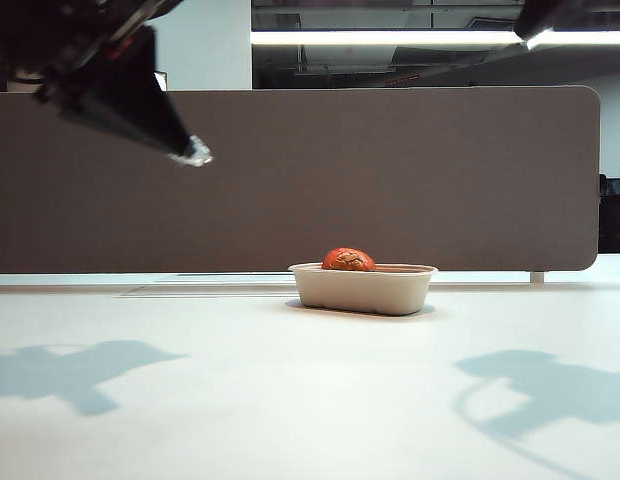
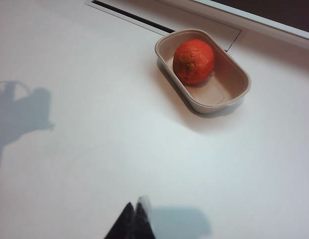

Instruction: Pick up the orange and place it into the paper lunchbox.

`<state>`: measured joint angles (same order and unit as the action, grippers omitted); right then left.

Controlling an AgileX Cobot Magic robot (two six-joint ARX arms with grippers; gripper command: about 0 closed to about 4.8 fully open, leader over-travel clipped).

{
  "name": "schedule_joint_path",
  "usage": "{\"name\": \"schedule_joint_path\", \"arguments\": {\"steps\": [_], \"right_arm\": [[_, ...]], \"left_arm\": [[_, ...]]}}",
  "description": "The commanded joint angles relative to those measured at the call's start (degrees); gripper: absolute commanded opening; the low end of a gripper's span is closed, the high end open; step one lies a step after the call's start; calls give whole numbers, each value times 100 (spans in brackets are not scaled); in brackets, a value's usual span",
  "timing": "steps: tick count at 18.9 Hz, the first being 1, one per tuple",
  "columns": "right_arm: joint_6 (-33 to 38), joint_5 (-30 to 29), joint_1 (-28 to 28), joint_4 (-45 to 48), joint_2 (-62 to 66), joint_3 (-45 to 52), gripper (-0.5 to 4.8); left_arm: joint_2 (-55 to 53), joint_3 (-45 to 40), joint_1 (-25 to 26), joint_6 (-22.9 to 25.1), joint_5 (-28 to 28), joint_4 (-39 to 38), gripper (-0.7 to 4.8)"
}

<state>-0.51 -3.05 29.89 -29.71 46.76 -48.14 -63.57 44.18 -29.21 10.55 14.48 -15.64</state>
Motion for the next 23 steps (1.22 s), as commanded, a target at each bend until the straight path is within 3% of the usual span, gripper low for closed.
{"name": "schedule_joint_path", "arguments": {"steps": [1,6,11,23], "right_arm": [[-17,-59,2,938,-260,509,-5],[-15,-55,2,1937,-531,1462,-6],[-13,-55,-2,1867,-522,1805,-5],[-9,-55,-2,1744,-522,1838,-5]], "left_arm": [[358,-470,7,-52,-61,562,-5],[879,-1266,9,-109,-153,1158,-5],[1427,-1834,9,-168,-358,1364,-5],[2874,-2872,9,-918,-608,1958,-5]]}}
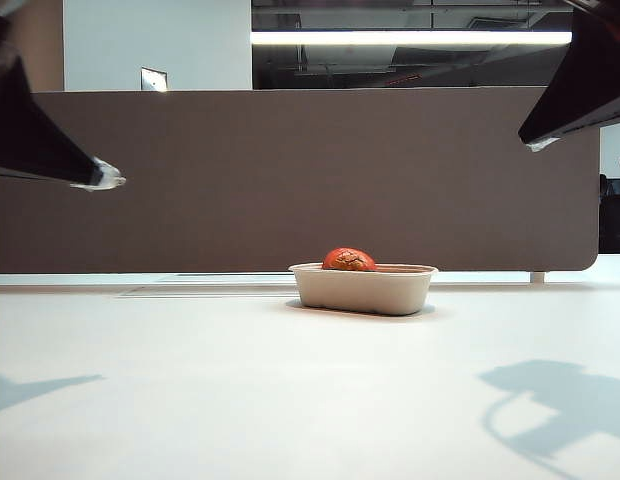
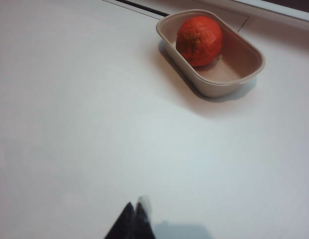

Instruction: Pick up the orange and place it into the paper lunchbox.

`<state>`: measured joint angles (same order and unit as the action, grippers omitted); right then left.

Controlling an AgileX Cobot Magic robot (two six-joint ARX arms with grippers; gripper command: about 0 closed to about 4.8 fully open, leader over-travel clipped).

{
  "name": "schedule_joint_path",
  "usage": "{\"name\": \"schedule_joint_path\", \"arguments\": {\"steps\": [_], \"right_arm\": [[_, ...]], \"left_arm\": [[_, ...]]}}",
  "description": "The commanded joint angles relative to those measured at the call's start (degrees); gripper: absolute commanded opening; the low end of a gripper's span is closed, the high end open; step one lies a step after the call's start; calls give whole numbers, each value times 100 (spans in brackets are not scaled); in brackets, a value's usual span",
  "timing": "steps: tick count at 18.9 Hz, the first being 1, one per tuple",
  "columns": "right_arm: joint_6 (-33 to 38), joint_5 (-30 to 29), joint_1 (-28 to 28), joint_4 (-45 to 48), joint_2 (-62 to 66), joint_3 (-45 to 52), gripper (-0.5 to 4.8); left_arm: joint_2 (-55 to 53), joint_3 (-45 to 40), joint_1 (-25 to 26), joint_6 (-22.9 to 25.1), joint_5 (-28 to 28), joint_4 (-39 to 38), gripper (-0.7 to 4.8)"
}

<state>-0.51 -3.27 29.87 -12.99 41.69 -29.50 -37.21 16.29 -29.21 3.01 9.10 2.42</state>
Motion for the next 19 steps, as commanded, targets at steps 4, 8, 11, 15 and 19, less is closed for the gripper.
{"name": "schedule_joint_path", "arguments": {"steps": [4,8,11,15,19], "right_arm": [[-7,-33,0,74,-15,-26,-5],[-7,-33,2,74,-15,-26,-5],[-9,-35,0,74,-15,-26,-5],[-9,-33,2,74,-15,-26,-5],[-9,-33,2,77,-15,-26,-5]], "left_arm": [[839,-186,9,-197,-492,151,-5],[1381,-302,24,-111,-844,155,-5],[1665,-485,153,-111,-844,155,-5],[2205,-852,925,15,-815,146,-5],[2785,-1040,1810,-4,-772,142,-5]]}}
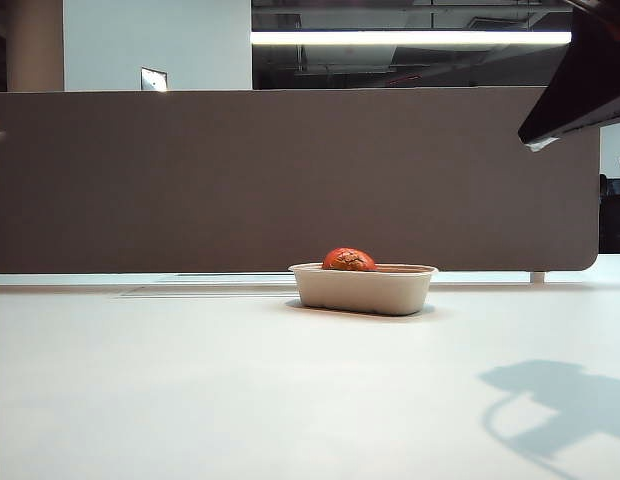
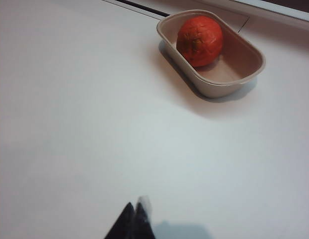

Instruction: Pick up the orange and place it into the paper lunchbox.

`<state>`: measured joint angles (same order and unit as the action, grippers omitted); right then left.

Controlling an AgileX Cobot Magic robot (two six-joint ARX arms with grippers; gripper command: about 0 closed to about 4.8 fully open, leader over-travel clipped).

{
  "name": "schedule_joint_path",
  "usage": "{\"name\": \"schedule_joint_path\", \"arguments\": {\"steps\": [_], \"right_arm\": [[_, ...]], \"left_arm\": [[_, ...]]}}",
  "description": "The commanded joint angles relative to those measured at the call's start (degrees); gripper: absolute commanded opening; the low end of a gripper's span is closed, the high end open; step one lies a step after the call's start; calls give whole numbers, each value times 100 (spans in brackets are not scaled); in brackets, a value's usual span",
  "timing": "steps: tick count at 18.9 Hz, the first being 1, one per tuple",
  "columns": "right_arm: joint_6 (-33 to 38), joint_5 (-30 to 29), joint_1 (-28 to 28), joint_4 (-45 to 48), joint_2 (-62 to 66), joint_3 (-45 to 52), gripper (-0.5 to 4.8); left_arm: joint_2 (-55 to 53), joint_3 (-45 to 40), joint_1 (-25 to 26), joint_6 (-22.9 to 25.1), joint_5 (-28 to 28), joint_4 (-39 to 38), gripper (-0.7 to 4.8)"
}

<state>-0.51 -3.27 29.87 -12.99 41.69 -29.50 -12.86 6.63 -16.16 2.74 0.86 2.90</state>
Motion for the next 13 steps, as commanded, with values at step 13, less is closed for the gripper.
{"name": "schedule_joint_path", "arguments": {"steps": [13], "right_arm": [[-9,-31,0,79,-17,-26,-5]], "left_arm": [[1268,-645,1869,24,428,-190,-6]]}}
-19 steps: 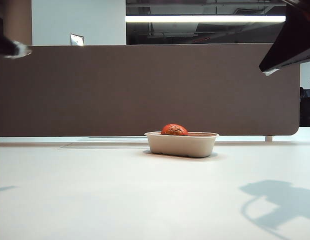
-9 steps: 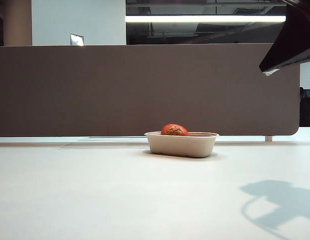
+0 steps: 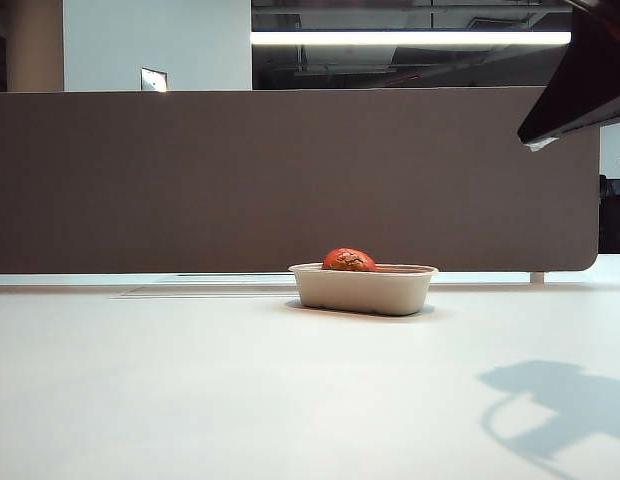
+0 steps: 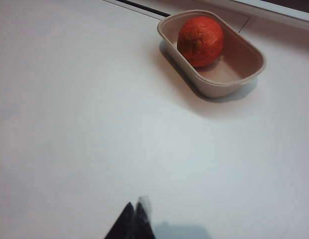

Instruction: Pick up the orange and place it into the paper lunchbox.

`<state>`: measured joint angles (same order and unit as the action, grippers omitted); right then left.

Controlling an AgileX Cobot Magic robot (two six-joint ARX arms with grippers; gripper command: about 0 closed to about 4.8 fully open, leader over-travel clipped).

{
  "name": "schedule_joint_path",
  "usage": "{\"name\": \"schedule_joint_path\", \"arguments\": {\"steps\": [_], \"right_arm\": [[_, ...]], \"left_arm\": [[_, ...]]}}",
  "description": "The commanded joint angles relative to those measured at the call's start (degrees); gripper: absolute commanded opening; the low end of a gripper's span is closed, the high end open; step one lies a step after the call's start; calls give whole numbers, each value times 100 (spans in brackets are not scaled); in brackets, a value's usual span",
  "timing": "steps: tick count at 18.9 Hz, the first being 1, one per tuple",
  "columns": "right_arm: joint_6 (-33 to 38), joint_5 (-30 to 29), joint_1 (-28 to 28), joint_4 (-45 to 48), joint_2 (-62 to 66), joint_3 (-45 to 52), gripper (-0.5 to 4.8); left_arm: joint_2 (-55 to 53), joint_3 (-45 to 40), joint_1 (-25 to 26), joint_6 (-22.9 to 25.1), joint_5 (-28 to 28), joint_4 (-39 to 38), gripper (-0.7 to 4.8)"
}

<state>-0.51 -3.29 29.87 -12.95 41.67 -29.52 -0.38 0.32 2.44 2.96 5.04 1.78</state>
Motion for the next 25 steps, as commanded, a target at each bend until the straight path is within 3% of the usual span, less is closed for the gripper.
{"name": "schedule_joint_path", "arguments": {"steps": [1,5,9,25], "right_arm": [[-9,-31,0,77,-15,-24,-5],[-9,-31,0,74,-15,-24,-5],[-7,-28,0,77,-15,-24,-5],[-7,-31,0,74,-17,-24,-5]], "left_arm": [[20,-13,9,7,11,-109,-5],[20,-13,9,-87,-35,-122,-5],[20,-13,9,-568,-267,-136,-5],[20,-11,11,-581,-264,-133,-5]]}}
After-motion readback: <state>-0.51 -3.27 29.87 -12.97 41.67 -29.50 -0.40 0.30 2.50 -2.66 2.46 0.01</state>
